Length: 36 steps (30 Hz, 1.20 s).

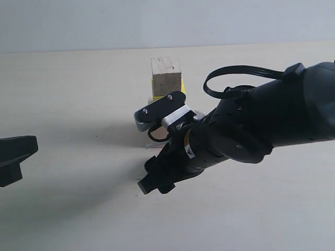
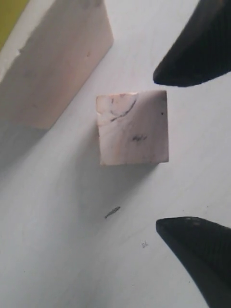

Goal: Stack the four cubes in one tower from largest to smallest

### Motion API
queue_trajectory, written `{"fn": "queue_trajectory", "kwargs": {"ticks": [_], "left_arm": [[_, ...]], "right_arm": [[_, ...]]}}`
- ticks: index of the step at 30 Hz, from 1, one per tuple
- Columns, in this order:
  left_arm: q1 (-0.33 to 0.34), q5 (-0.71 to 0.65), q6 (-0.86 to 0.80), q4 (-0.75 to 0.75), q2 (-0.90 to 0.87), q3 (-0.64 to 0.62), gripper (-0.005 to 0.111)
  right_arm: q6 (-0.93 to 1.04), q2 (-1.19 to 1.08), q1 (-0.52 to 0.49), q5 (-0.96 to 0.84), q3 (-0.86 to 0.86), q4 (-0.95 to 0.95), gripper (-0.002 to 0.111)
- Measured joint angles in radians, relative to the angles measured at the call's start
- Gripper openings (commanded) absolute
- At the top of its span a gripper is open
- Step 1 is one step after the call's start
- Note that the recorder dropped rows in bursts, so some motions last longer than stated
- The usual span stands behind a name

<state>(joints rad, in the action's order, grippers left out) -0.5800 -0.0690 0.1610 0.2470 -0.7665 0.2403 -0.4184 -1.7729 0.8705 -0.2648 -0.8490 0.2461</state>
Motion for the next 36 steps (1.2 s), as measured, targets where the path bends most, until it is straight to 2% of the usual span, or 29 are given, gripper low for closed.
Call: {"fn": "queue_trajectory", "kwargs": {"ticks": [24,27,31,36], "left_arm": [[0.0,-0.007,0.0,0.0,0.0,0.0,0.0],[0.0,-0.007,0.0,0.0,0.0,0.0,0.0],[0.0,-0.007,0.0,0.0,0.0,0.0,0.0],[0.0,-0.007,0.0,0.0,0.0,0.0,0.0]], "right_arm": [[0.0,-0.076,0.0,0.051,-0.004,-0.004,0.07],[0.0,-0.076,0.0,0.07,-0.004,-0.008,0.063],[-0.006,-0.076,0.0,0.078,-0.004,-0.01,0.047],[-0.023,-0.076,0.0,0.075,-0.005,-0.01,0.016]]}}
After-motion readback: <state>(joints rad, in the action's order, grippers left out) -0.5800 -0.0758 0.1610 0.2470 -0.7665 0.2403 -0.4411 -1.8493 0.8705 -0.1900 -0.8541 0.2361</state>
